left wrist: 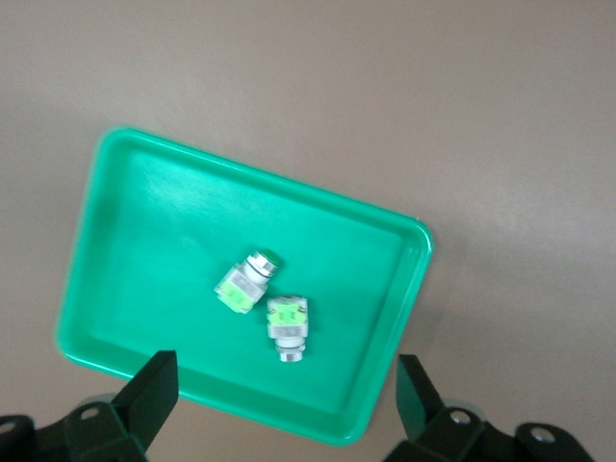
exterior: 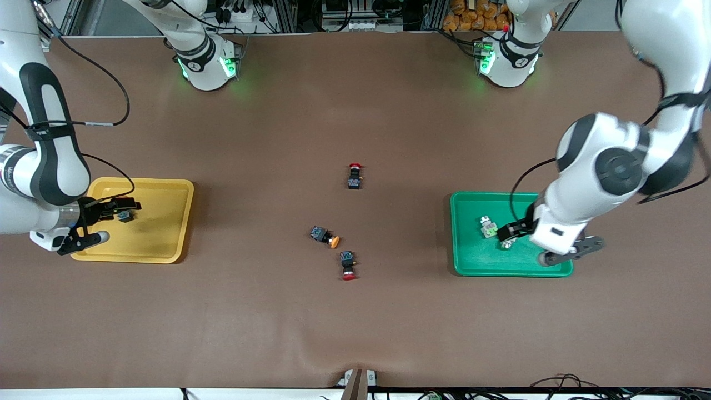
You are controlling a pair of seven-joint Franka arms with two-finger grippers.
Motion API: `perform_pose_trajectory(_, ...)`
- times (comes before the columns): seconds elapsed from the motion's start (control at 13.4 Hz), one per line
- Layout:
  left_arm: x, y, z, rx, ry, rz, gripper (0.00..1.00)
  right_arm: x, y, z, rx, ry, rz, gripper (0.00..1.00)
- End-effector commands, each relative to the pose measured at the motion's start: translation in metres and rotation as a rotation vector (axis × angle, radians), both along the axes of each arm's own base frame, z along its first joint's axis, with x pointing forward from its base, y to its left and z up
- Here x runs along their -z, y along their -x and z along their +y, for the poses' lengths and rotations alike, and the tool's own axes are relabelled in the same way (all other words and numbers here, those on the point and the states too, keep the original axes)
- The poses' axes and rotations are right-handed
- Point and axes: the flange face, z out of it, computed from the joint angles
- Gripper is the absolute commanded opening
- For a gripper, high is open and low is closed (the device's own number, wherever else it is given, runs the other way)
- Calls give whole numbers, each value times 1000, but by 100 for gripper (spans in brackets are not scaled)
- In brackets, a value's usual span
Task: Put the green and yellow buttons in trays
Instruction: 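Release both buttons into their trays and lift both grippers away, then move the right gripper over the second yellow button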
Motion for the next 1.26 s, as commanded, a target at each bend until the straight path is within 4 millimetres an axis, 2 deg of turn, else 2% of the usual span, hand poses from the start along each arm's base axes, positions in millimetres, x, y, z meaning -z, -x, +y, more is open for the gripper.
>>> perform_pose_trajectory(0.0, -73, 5, 9, 43, -39, -43, 100, -30, -8, 33, 58, 10, 28, 100)
perform_pose_trajectory(0.15, -118, 11, 16, 10, -13, -8, 100, -47, -11, 82, 124, 58, 46, 100)
perform_pose_trajectory(0.3, -142, 26, 10, 12, 66, 43, 100, -60, -11, 132, 212, 121, 63, 100)
perform_pose_trajectory(0.37, -155, 30, 13, 19, 57, 21, 100, -62, -11, 157, 262, 149, 69, 100)
perform_pose_trajectory(0.52, -179, 37, 31, 75, 31, -20, 100, -66, -11, 199, 358, 190, 77, 100)
perform_pose_trajectory(0.6, -192, 44, 31, 77, 18, -43, 100, -70, -10, 221, 409, 211, 75, 100)
perform_pose_trajectory(0.82, -198, 47, 29, 71, 6, -52, 100, -82, -9, 282, 615, 283, 74, 100)
perform_pose_trajectory(0.89, -204, 49, 40, 52, -21, -66, 100, -83, -9, 297, 670, 301, 69, 100)
perform_pose_trajectory(0.97, -208, 50, 60, 17, -43, -71, 100, -85, -9, 309, 715, 309, 57, 100)
perform_pose_trajectory(1.04, -208, 58, 46, 44, -60, -65, 100, -86, -9, 317, 751, 314, 48, 100)
perform_pose_trajectory(1.19, -205, 67, 60, 25, -84, -46, 100, -83, -8, 347, 846, 318, 16, 100)
